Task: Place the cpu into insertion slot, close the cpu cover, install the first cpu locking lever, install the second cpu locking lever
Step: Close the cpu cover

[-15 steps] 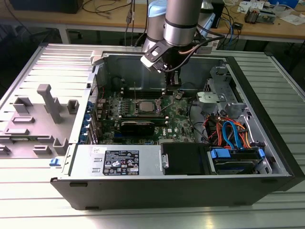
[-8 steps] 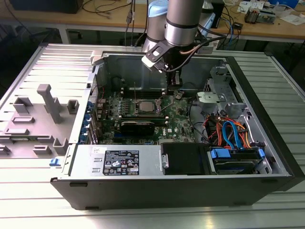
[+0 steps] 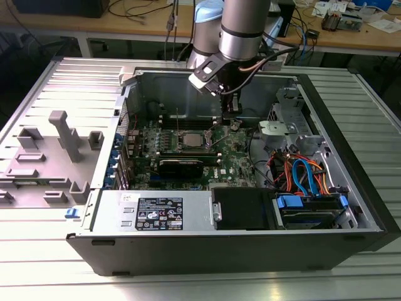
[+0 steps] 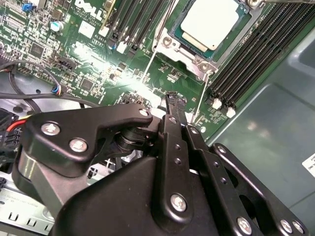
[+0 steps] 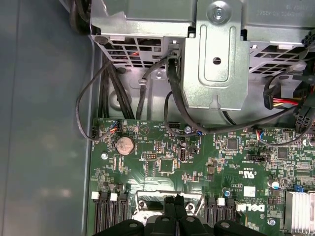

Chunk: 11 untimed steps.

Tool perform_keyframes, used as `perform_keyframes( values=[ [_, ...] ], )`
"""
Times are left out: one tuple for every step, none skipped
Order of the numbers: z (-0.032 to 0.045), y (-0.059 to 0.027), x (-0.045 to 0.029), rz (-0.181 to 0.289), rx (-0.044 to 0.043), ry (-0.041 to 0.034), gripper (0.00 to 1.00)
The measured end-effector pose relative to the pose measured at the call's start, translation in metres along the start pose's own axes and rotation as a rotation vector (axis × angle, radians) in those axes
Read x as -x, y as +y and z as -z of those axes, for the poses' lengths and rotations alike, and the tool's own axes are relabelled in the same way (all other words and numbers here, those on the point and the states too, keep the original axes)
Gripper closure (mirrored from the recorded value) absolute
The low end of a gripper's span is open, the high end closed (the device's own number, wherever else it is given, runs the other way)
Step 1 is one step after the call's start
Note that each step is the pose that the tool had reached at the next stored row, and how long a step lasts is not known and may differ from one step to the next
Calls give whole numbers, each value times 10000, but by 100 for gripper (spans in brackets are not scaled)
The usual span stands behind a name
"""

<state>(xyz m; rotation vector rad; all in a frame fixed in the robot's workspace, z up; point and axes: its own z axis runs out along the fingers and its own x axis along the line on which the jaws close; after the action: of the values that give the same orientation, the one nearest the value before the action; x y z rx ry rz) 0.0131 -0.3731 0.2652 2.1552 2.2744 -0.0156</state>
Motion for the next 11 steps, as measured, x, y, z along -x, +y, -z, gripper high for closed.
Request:
perform_keyframes(
  values=[
    [0, 11, 1, -1, 0, 0, 89],
    [0, 21, 1, 0, 0, 1, 89],
    [0, 36, 2, -1, 0, 0, 89],
    [0, 49, 3, -1, 0, 0, 89],
    [0, 73, 4, 0, -1, 1, 89],
    [0, 83, 4, -1, -1, 1, 89],
    [0, 94, 5, 0, -1, 0, 89],
    [0, 104, 6, 0, -1, 1, 89],
    [0, 120, 6, 0, -1, 0, 89],
    [0, 135, 7, 0, -1, 0, 89],
    [0, 144, 8, -1, -1, 1, 89]
  ],
)
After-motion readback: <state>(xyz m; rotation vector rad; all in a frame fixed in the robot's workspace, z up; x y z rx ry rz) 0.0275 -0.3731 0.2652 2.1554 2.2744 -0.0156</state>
